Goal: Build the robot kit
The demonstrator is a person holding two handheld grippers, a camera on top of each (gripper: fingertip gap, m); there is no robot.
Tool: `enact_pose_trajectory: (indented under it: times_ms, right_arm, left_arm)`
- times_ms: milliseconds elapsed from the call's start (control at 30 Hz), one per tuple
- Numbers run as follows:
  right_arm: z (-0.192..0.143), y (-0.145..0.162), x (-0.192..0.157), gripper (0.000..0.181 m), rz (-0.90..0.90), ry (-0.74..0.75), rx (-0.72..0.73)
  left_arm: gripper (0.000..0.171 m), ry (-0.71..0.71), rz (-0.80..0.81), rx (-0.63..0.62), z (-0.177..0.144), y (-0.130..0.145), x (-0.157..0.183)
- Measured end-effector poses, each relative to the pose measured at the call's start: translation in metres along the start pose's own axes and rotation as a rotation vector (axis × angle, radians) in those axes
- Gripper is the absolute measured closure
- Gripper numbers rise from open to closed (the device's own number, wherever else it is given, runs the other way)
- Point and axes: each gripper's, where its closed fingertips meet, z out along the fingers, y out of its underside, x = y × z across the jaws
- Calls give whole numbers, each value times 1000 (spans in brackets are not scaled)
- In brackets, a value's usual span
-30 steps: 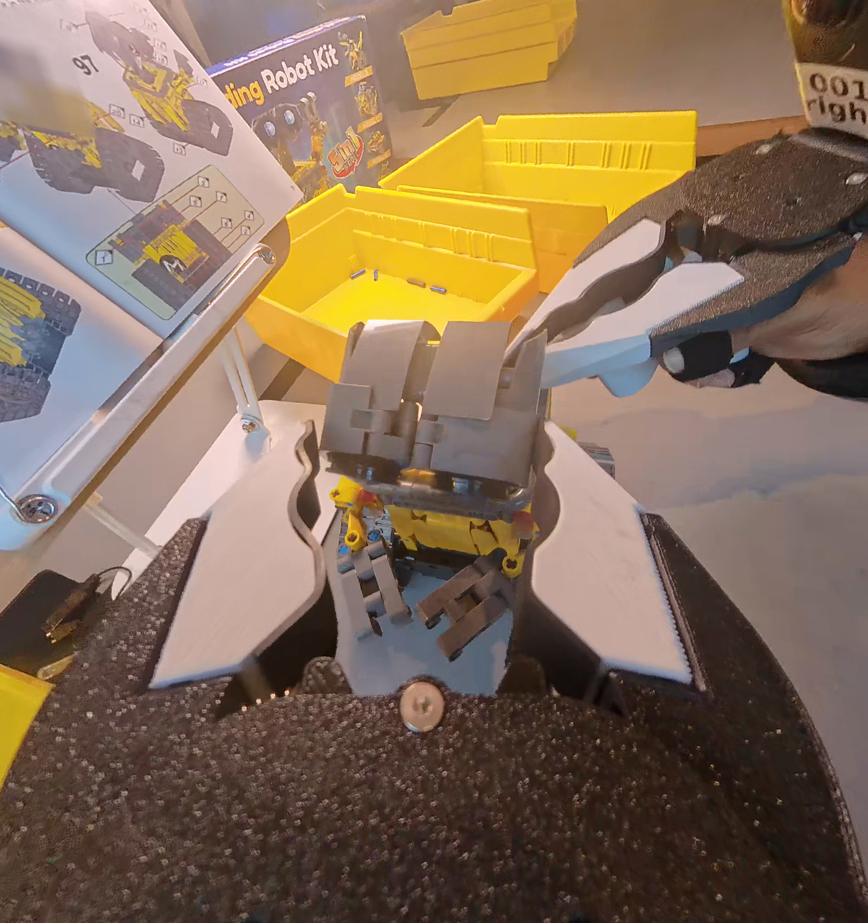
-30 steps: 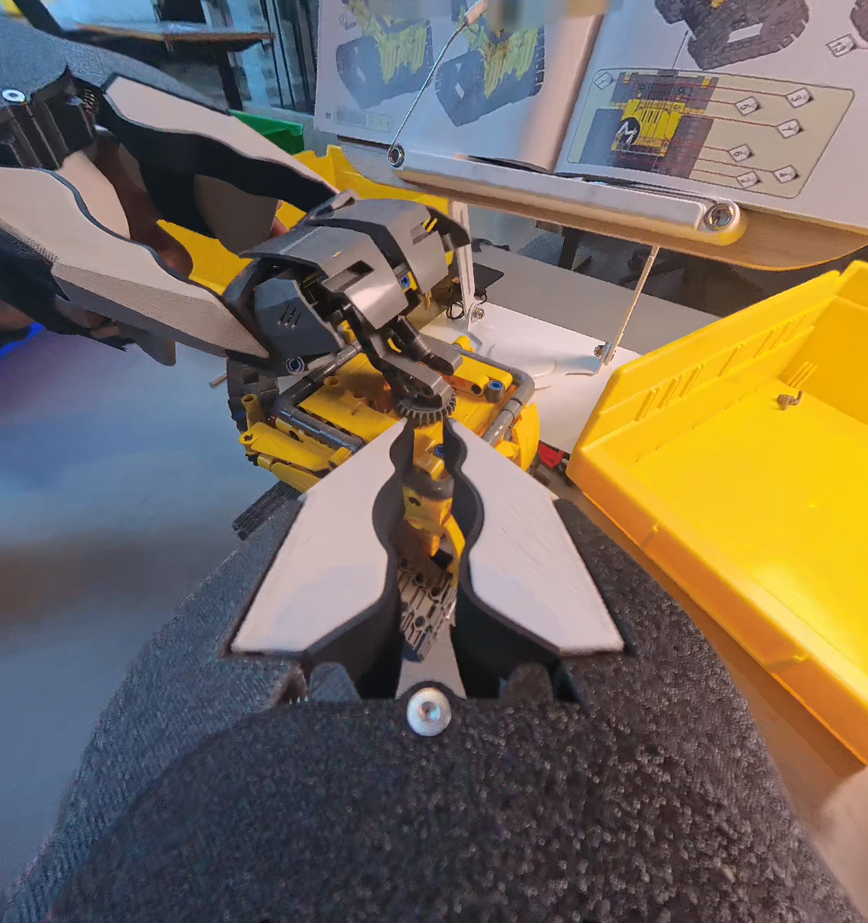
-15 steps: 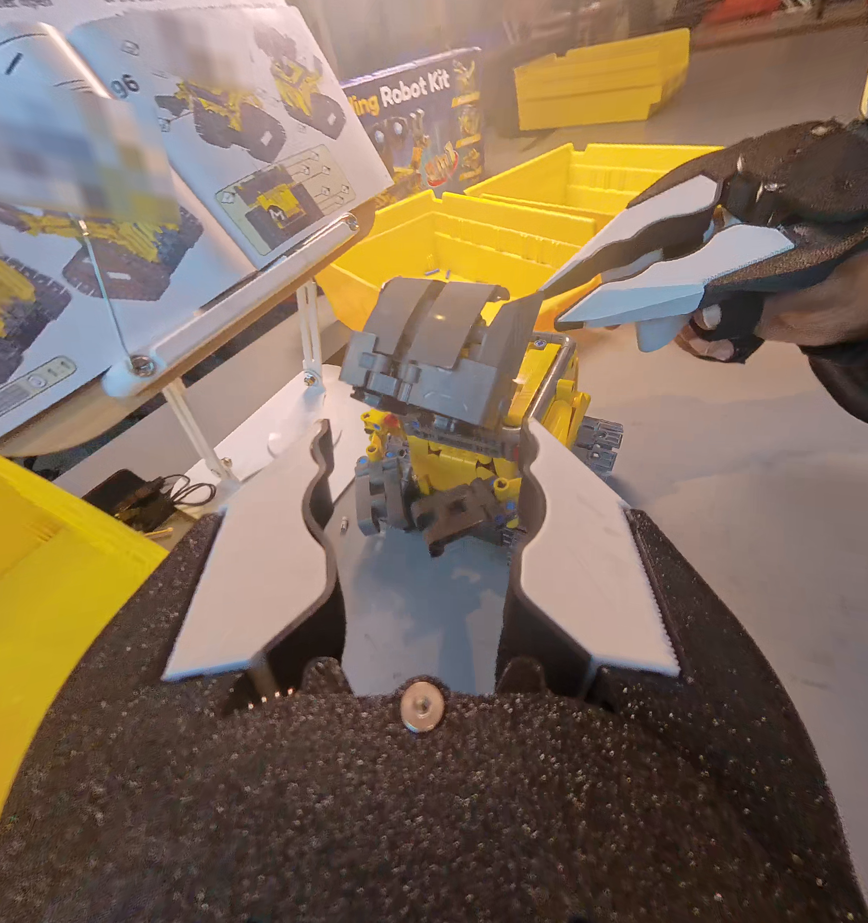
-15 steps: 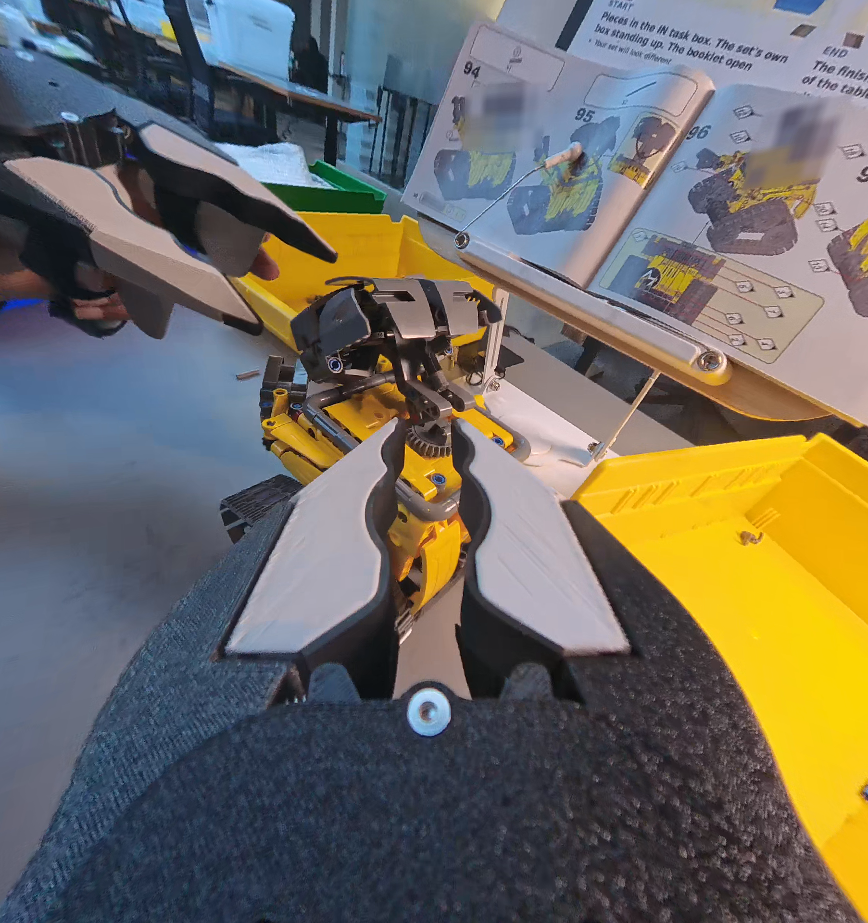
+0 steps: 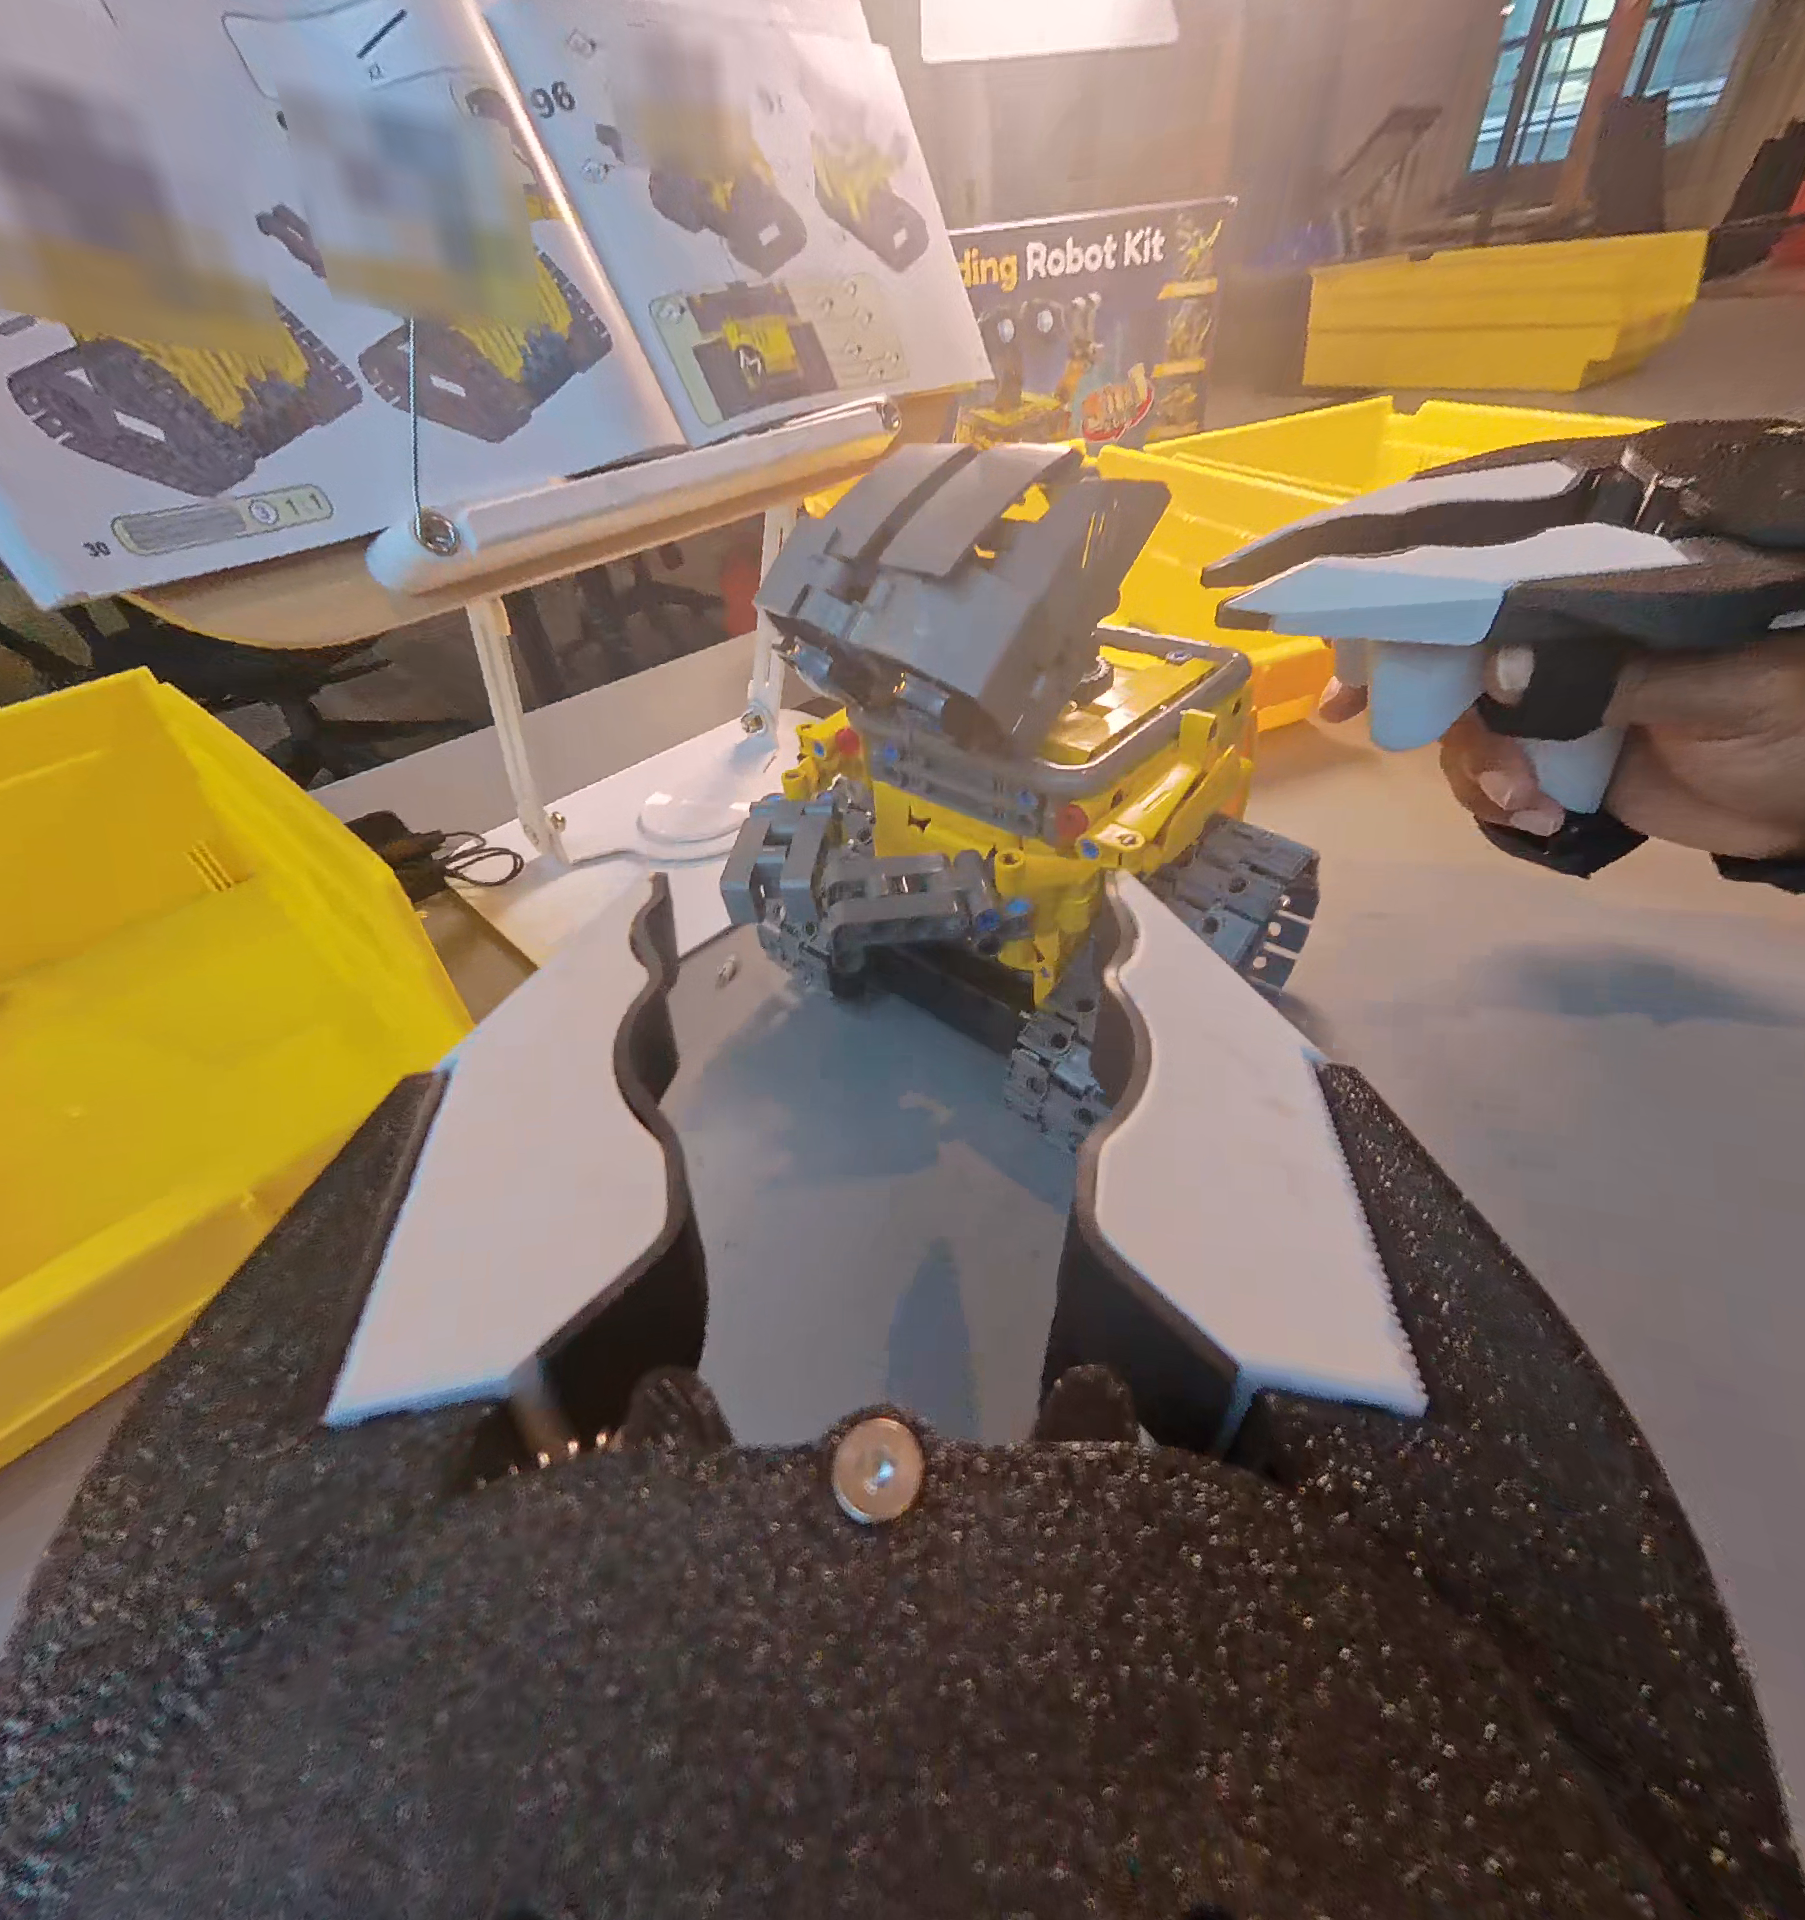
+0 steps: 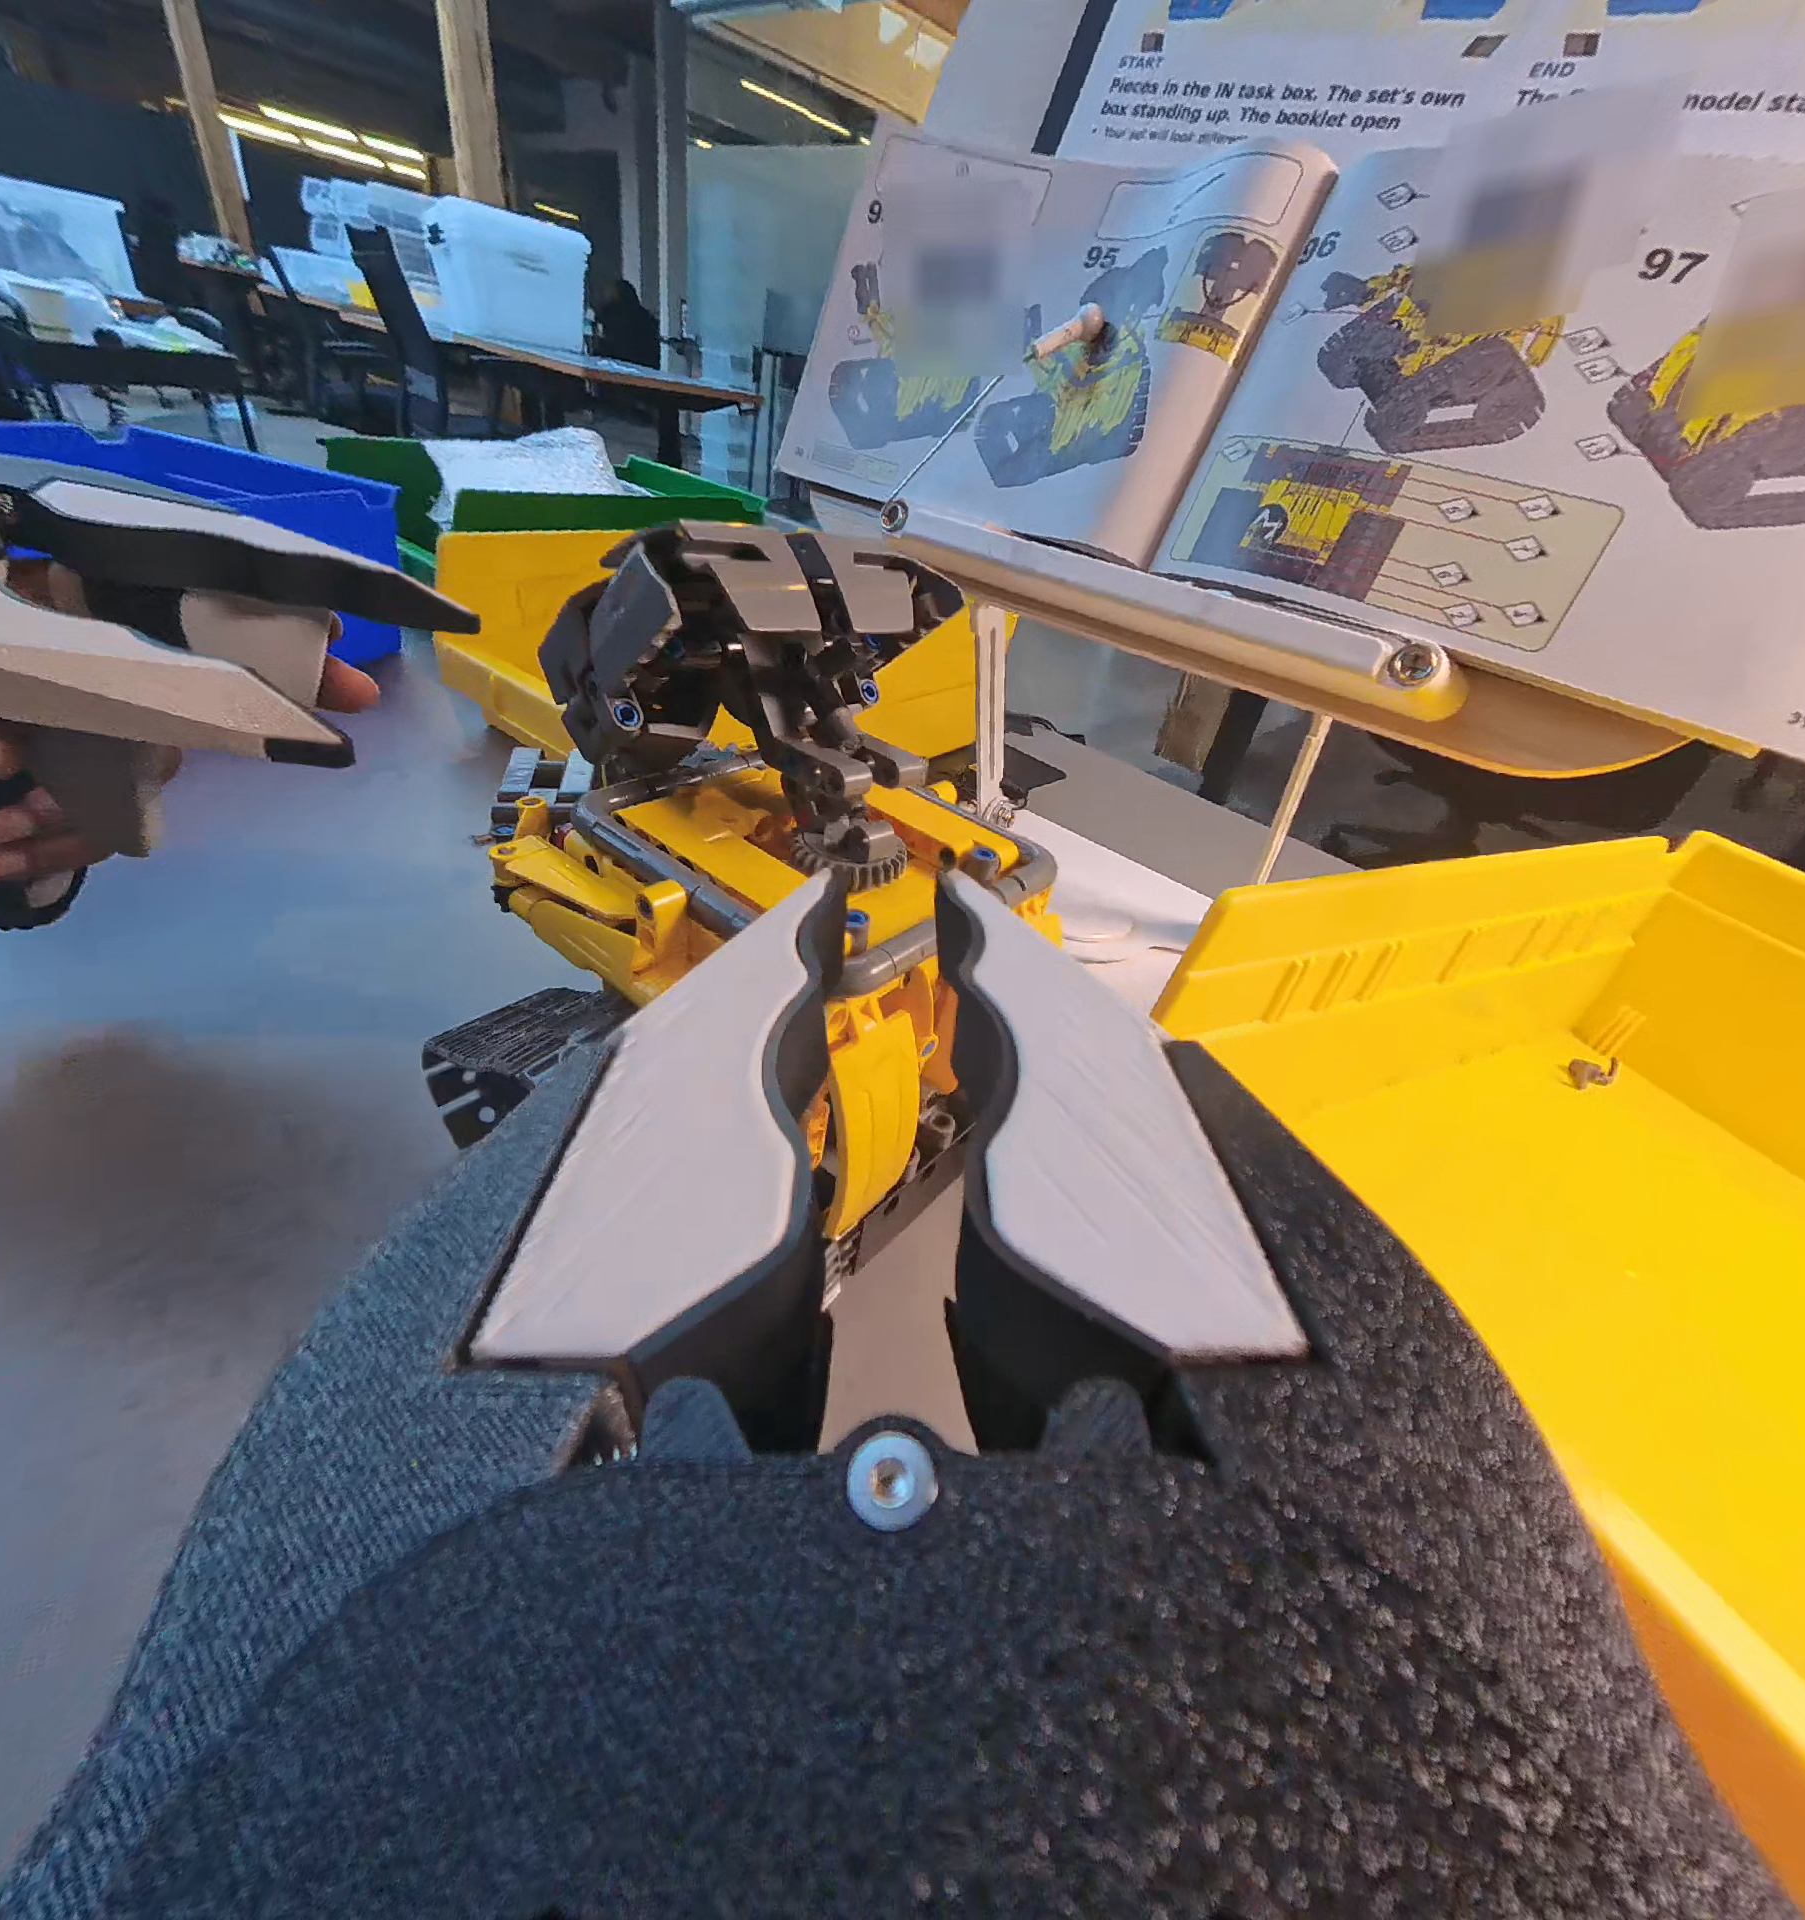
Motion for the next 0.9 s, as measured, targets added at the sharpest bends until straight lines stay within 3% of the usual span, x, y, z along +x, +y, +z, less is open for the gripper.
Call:
enact_pose_trajectory:
  times_ms: [200, 400, 433, 567, 833, 900]
  right_arm:
    - [1, 6, 0, 161, 117, -51, 31]
    - [1, 7, -10, 150, 109, -113, 40]
    - [1, 8, -13, 150, 96, -120, 35]
    - [1, 8, -25, 181, 17, -145, 20]
    - [-2, 4, -37, 181, -61, -166, 13]
    - [-3, -6, -31, 168, -57, -139, 45]
  left_arm:
    - [92, 3, 9, -16, 2, 6, -1]
    - [94, -18, 6, -7, -1, 5, -10]
    - [95, -20, 4, -5, -1, 4, -10]
    - [99, -8, 5, 0, -1, 3, -8]
    - [107, 26, 33, -13, 2, 7, 4]
    - [107, 28, 34, -14, 3, 7, 5]
